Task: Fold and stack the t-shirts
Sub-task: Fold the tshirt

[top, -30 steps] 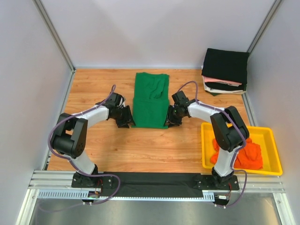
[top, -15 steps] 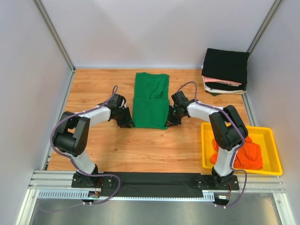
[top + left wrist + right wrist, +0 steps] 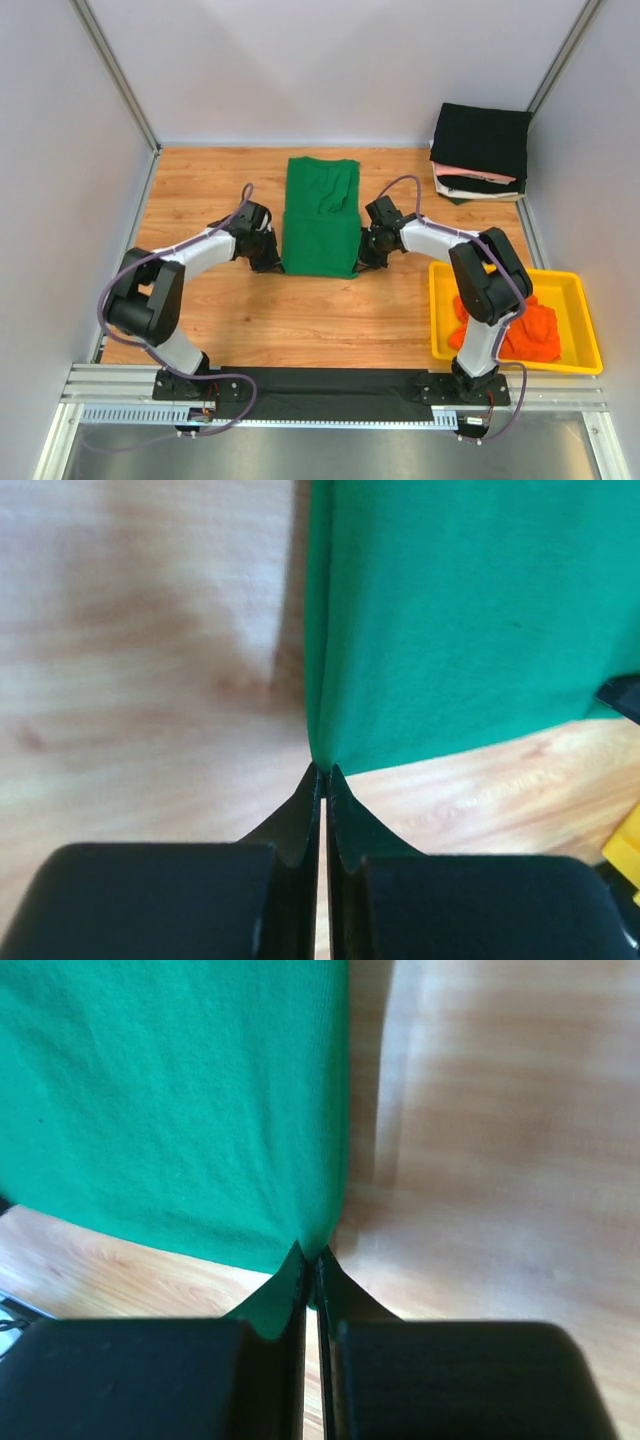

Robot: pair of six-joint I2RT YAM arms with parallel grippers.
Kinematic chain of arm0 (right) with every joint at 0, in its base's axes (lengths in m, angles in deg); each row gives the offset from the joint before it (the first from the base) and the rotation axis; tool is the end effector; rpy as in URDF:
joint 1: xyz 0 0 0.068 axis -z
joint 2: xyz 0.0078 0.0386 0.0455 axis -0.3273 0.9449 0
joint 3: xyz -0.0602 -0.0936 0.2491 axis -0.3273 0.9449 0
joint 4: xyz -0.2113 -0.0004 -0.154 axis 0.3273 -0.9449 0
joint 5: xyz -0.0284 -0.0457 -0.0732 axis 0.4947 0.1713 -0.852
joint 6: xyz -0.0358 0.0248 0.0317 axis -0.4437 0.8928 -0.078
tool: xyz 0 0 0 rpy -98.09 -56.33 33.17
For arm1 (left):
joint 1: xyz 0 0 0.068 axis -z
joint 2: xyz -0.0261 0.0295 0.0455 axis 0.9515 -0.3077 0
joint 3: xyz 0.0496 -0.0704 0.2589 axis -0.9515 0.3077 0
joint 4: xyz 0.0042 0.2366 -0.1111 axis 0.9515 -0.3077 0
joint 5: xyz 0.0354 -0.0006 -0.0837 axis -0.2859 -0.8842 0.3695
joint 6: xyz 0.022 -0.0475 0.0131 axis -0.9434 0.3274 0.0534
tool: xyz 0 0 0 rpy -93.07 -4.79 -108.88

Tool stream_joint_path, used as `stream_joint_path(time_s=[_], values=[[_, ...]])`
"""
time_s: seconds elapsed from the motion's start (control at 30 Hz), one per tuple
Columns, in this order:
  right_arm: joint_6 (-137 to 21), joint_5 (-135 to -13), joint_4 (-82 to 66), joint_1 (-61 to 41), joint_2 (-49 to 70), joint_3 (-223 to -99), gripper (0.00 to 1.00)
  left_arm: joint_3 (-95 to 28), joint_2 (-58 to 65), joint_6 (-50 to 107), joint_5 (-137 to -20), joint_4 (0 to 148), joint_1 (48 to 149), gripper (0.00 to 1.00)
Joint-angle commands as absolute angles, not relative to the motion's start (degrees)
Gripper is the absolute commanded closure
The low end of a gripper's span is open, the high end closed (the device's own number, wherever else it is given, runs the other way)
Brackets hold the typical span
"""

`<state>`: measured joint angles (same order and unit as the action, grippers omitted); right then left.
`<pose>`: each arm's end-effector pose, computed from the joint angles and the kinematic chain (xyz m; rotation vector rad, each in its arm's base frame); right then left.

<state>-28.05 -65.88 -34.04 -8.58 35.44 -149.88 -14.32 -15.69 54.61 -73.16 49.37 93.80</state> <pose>0.3112 0.1741 0.1487 0.1495 2.8908 0.6334 0.2868 -0.1233 0.1629 -0.3114 2.7782 -0.6120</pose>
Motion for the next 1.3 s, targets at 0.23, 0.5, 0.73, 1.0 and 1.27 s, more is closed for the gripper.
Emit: stream_joint_path(time_s=[0.23,0.5,0.73,1.0,1.27], values=[[-27.9,-77.2,-47.9,-17.8,16.7,-144.7,1.00,-6.7,10.5,57.4,-77.6,34.9,100.2,1.00],[-18.0,-86.0,-59.3,-31.2,0.9,-141.2,1.00,-2.9,32.9,64.5,-77.5,20.1,105.5,1.00],[-14.9,-89.6,-64.7,-35.7,-4.5,-143.8,1.00,-11.8,38.0,63.2,-80.3,10.3,105.8,1.00],[-21.3,-90.3,-67.3,-27.8,0.1,-152.2,1.00,-22.9,27.4,59.2,-86.6,9.9,105.8,1.00],[-27.5,-85.1,-65.1,-18.9,8.1,-156.2,1.00,-31.5,13.6,55.0,-87.1,12.3,102.2,1.00]])
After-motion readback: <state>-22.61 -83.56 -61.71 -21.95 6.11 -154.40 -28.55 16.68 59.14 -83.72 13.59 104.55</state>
